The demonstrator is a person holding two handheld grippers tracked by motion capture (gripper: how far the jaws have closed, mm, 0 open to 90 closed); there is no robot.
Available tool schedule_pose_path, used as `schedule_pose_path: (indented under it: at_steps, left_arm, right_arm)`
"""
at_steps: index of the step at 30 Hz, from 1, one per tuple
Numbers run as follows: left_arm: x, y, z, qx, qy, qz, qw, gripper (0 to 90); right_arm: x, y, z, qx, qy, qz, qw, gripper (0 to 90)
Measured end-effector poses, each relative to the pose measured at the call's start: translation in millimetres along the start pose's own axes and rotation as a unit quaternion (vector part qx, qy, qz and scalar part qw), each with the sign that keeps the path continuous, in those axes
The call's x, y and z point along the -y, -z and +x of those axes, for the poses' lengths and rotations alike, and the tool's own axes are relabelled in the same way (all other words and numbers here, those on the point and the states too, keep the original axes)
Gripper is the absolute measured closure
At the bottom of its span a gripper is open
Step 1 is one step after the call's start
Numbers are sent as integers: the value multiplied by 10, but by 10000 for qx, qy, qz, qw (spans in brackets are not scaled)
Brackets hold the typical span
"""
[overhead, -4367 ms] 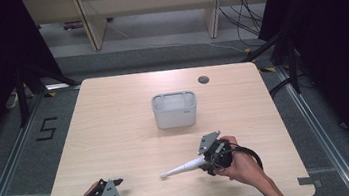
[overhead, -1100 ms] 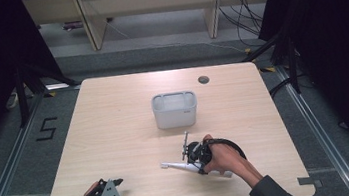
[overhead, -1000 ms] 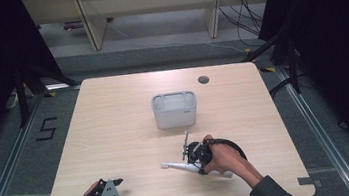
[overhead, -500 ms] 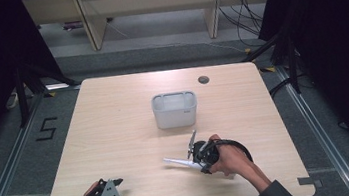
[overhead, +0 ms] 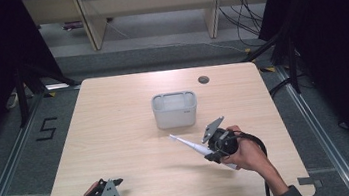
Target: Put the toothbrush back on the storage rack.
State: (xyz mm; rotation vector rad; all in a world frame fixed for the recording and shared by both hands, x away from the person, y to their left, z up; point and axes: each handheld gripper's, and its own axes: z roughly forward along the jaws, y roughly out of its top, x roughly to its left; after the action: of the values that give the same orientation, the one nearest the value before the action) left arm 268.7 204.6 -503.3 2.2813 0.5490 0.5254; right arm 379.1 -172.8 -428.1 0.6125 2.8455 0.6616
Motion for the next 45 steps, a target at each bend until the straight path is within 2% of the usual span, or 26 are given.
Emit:
schedule_pose_path:
  at_steps: [4, 7, 9, 10, 13, 15, 17, 18, 20, 21, 23, 24, 25, 26, 27, 29, 30, 32, 33, 35, 37, 38, 39, 42, 44, 45]
  left_arm:
    - [3, -4, -1, 47, 37, 2, 10000, 148]
    - [0, 7, 9, 112, 19, 44, 9999, 148]
    - [4, -7, -5, -34, 18, -5, 10000, 148]
    - [3, -5, 5, 36, 6, 16, 10000, 148]
    - [-1, 5, 3, 129, 68, 10, 9999, 148]
    - [0, 8, 9, 115, 20, 51, 9999, 148]
    - [-1, 14, 22, 104, -53, 103, 9999, 148]
    - [4, -1, 6, 52, 25, -28, 10000, 148]
    - [5, -3, -3, 71, 74, -71, 9999, 148]
    - [1, 5, 2, 132, 72, 1, 9999, 148]
    - [1, 1, 7, 84, 39, -9, 10000, 148]
    - [1, -1, -3, 61, 74, -58, 9999, 148]
    - [1, 0, -2, 65, 65, -56, 9999, 148]
    - [-3, 7, 0, 100, 67, 1, 9999, 148]
    - [-1, 7, 9, 79, 11, 41, 10000, 148]
    - [-1, 6, 9, 9, 9, 38, 10000, 148]
    - [0, 4, 0, 65, 75, -37, 9999, 148]
    - [0, 4, -1, 64, 70, -27, 10000, 148]
    - [1, 11, 19, 21, -59, 72, 10000, 148]
    - [-1, 8, 7, 16, 33, 22, 10000, 148]
    - [1, 5, -5, 19, 68, -22, 10000, 148]
    - [2, 3, -1, 53, 64, -20, 10000, 148]
    - [0, 19, 26, 97, -75, 112, 9999, 148]
    - [1, 2, -6, 87, 111, -63, 9999, 148]
    - [2, 13, 24, 58, -60, 89, 9999, 148]
    - [1, 15, 19, 78, -15, 85, 9999, 148]
  right_arm:
    - [69, 54, -70, 167, -244, -406, 9987, 666]
    - [93, 68, -108, 193, -255, -532, 9981, 666]
    - [110, 89, -127, 227, -386, -663, 9968, 666]
    - [113, 88, -146, 152, -408, -705, 9966, 667]
    - [132, 109, -172, 320, -608, -869, 9938, 667]
    - [145, 113, -208, 333, -538, -1091, 9920, 666]
    - [154, 128, -235, 358, -640, -1307, 9887, 666]
    - [163, 149, -245, 396, -829, -1467, 9849, 667]
    - [166, 166, -269, 384, -803, -1505, 9846, 666]
    - [172, 179, -295, 431, -896, -1692, 9806, 666]
    - [175, 195, -311, 438, -924, -1731, 9796, 666]
    - [175, 199, -340, 455, -987, -1893, 9759, 666]
    - [175, 199, -340, 455, -987, -1893, 9759, 666]
    - [176, 219, -367, 480, -1079, -1997, 9727, 666]
    - [176, 219, -367, 480, -1079, -1997, 9727, 666]
    - [175, 230, -392, 427, -1222, -2130, 9684, 666]
    - [174, 234, -428, 492, -1134, -2235, 9668, 666]
    - [159, 249, -433, 467, -1273, -2226, 9654, 666]
    - [151, 249, -451, 521, -1244, -2303, 9637, 666]
    - [133, 262, -488, 489, -1242, -2371, 9623, 666]
    - [112, 274, -517, 634, -1258, -2503, 9579, 666]
    - [97, 279, -513, 549, -1375, -2536, 9559, 666]
    - [71, 286, -537, 598, -1439, -2593, 9531, 666]
    - [47, 288, -581, 623, -1394, -2683, 9512, 666]
    - [19, 290, -591, 708, -1454, -2796, 9464, 667]
    - [4, 295, -605, 708, -1438, -2802, 9465, 666]
